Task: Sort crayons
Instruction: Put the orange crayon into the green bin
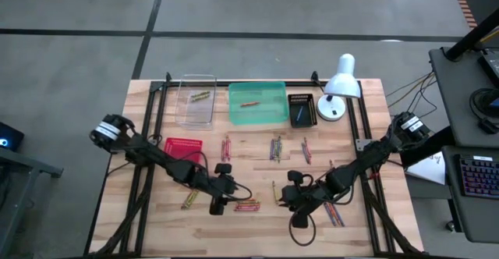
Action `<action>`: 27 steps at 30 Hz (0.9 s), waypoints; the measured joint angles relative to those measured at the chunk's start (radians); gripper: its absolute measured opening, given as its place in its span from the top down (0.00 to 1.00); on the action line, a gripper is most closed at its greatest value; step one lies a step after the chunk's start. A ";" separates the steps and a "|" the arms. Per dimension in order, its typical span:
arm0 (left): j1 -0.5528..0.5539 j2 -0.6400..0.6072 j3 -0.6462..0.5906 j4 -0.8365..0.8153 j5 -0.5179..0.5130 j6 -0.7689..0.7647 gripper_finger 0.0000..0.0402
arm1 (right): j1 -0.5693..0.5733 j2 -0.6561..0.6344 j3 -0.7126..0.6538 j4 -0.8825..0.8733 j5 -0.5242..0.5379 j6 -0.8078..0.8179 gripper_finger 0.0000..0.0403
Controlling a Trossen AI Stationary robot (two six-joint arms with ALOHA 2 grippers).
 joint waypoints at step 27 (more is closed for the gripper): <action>-0.004 0.078 0.000 0.035 0.004 -0.047 0.56 | -0.005 0.000 0.000 -0.001 0.024 -0.007 0.84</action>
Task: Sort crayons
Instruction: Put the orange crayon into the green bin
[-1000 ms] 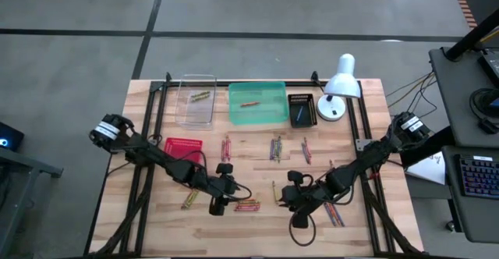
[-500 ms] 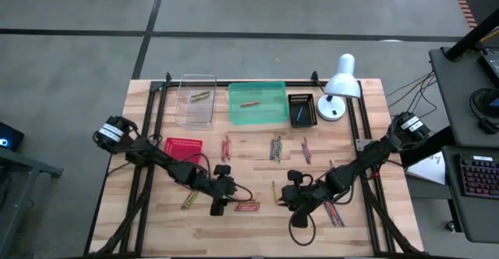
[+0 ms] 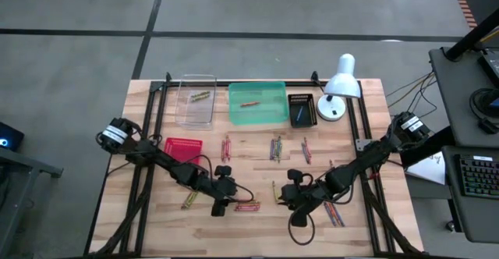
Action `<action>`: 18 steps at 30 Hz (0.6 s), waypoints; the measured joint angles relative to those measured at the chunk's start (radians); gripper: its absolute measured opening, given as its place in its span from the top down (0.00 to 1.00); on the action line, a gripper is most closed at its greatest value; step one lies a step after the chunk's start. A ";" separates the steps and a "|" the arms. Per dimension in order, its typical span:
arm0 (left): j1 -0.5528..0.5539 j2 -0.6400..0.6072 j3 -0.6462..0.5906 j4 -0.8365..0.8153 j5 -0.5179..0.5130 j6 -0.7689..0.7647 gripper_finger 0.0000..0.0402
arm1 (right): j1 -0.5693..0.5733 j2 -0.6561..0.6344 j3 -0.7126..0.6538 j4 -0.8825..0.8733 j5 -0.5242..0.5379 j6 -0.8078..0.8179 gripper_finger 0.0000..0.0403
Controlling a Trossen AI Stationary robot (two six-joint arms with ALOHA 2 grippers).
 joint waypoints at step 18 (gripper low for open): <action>0.000 0.000 -0.001 -0.003 -0.010 -0.024 0.80 | -0.002 0.000 0.000 0.000 0.004 -0.014 0.84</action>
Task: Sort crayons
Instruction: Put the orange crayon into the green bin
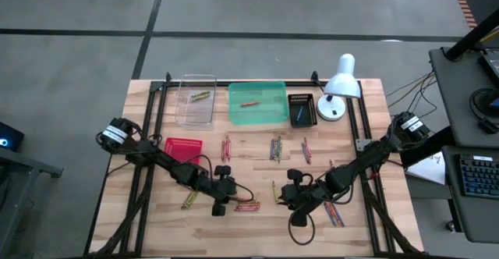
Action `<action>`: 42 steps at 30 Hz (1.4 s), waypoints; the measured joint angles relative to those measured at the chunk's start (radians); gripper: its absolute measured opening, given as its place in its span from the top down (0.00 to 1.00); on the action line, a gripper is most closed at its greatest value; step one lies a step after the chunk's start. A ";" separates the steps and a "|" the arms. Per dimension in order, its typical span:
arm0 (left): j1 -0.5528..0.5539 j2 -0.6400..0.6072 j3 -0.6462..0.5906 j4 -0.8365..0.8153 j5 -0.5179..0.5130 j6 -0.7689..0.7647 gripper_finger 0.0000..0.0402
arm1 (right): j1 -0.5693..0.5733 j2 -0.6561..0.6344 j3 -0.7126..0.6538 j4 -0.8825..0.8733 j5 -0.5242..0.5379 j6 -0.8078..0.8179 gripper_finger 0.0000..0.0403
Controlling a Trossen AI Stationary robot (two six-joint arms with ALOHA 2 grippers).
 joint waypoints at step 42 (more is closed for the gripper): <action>0.022 -0.031 -0.001 -0.008 -0.183 -0.040 1.00 | -0.229 0.229 0.032 0.331 0.014 -0.200 0.71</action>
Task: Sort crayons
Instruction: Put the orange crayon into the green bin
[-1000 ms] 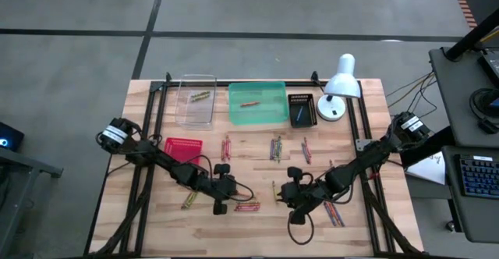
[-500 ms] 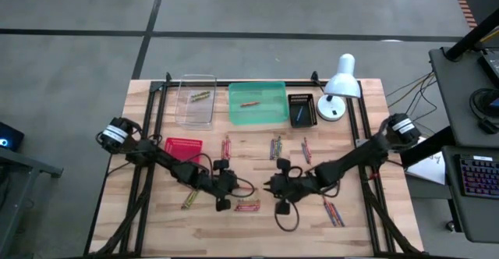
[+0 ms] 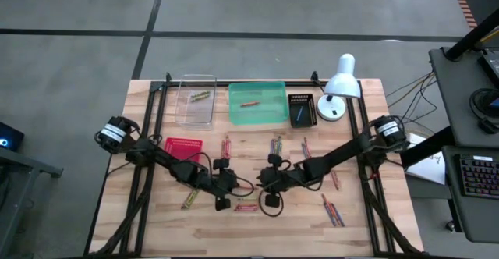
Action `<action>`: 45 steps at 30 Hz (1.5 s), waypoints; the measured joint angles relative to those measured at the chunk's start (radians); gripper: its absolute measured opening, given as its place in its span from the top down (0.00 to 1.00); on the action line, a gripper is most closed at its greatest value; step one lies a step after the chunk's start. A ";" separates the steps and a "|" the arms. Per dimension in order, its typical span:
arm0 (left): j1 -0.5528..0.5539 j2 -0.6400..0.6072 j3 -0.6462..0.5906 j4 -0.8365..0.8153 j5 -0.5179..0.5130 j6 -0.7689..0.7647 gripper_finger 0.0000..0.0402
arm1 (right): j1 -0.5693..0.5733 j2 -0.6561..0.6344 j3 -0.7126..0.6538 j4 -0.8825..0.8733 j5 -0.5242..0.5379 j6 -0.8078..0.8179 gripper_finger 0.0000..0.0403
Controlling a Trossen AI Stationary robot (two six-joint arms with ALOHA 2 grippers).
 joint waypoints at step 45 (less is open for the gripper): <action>0.021 -0.890 -0.023 -0.319 -0.184 0.462 1.00 | -0.140 0.163 0.248 -0.158 -0.206 -0.070 0.97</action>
